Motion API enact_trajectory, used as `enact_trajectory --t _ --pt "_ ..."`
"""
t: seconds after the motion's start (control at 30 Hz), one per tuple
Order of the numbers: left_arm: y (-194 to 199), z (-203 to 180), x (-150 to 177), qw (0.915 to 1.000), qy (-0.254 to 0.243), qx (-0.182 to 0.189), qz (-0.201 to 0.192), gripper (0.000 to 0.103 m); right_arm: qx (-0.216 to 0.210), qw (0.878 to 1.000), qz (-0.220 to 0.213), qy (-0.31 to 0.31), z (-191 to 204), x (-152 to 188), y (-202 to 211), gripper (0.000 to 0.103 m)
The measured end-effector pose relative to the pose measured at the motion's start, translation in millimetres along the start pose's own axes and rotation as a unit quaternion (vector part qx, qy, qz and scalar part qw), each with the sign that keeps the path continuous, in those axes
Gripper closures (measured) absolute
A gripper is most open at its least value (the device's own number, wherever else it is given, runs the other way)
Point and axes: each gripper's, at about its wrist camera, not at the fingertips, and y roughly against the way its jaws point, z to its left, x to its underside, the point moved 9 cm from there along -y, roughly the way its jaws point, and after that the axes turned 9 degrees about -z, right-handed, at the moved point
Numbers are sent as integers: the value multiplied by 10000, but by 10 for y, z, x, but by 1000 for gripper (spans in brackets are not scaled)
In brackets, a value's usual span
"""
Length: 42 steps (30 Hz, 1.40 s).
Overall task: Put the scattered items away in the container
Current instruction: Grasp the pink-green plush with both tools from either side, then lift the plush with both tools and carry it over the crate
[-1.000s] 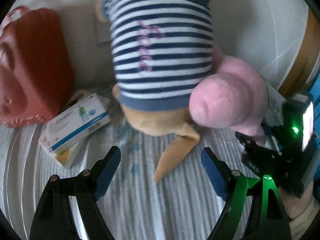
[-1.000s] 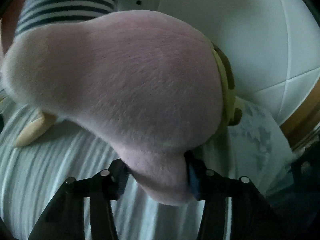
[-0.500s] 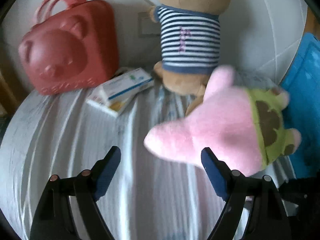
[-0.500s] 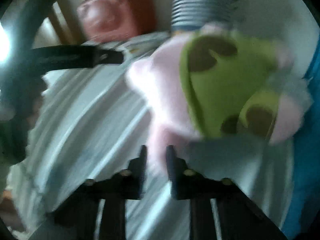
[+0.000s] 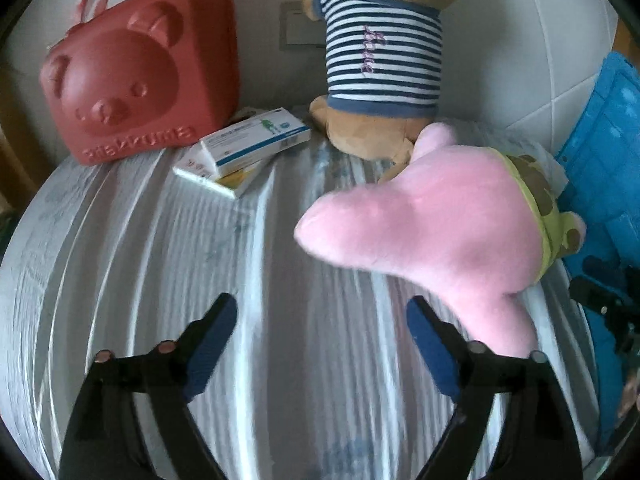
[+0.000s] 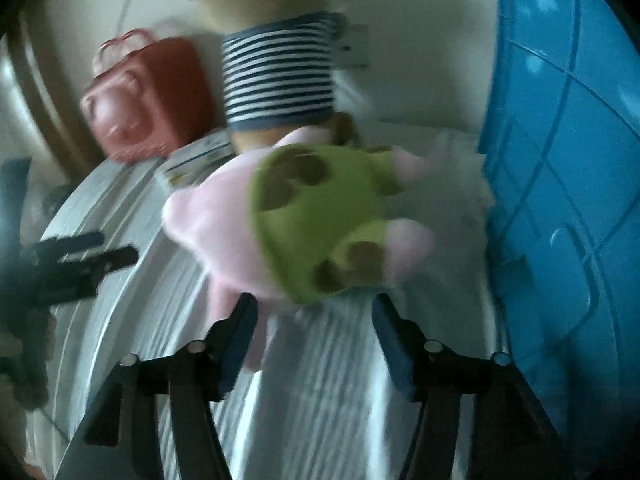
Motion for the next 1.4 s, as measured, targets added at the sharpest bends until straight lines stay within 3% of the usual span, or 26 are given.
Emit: enact_trajectory --t 0.07,0.13,0.23,0.47,0.5,0.53,0.67,0.73,0.8,0.9,1.1,1.17,1.2,1.3,1.4 --pt "-126 -42 -64 10000 -52 -8 5 13 120 9999 -45 14 24 -38 -116 10" --pt "-235 -70 -125 10000 -90 -7 2 13 181 9998 -87 19 -28 -102 -176 7" --pt "-393 -115 -225 9999 -107 112 -36 13 -154 9999 60 -11 -4 -119 -447 1" --pt "-560 -92 -382 9984 0 562 -21 13 -728 9973 91 84 197 -215 -752 0" --pt "-512 -84 -421 9976 35 690 -87 11 -733 9972 116 109 182 -197 -743 0" --pt "-485 -87 -446 9970 23 766 -114 0 -729 9971 144 139 166 -173 -735 0" --pt "-612 -239 -384 9951 -240 957 118 0 -694 9971 298 75 150 -74 -793 0" --pt "-655 -257 -366 9923 85 1226 145 0 -533 9980 312 138 117 -36 -783 0" --pt "-716 -253 -358 9843 690 1599 270 0 -443 9984 301 196 95 -30 -761 1" --pt "-821 -272 -361 9777 1059 1780 334 0 -435 9979 310 361 127 -58 -766 0" --pt "-870 -406 -409 9722 1246 1970 213 3 -912 9948 298 349 188 -75 -861 0" --pt "-860 -460 -392 9654 1447 2159 229 3 -1036 9931 371 410 246 -11 -911 0" --pt "-829 -497 -361 9639 1469 2205 258 3 -967 9930 416 539 271 31 -940 0" --pt "-761 -532 -333 9710 1276 2022 81 2 -978 9934 332 493 260 74 -923 0" --pt "-803 -510 -350 9655 1646 2005 216 1 -934 9943 283 435 266 59 -922 0"
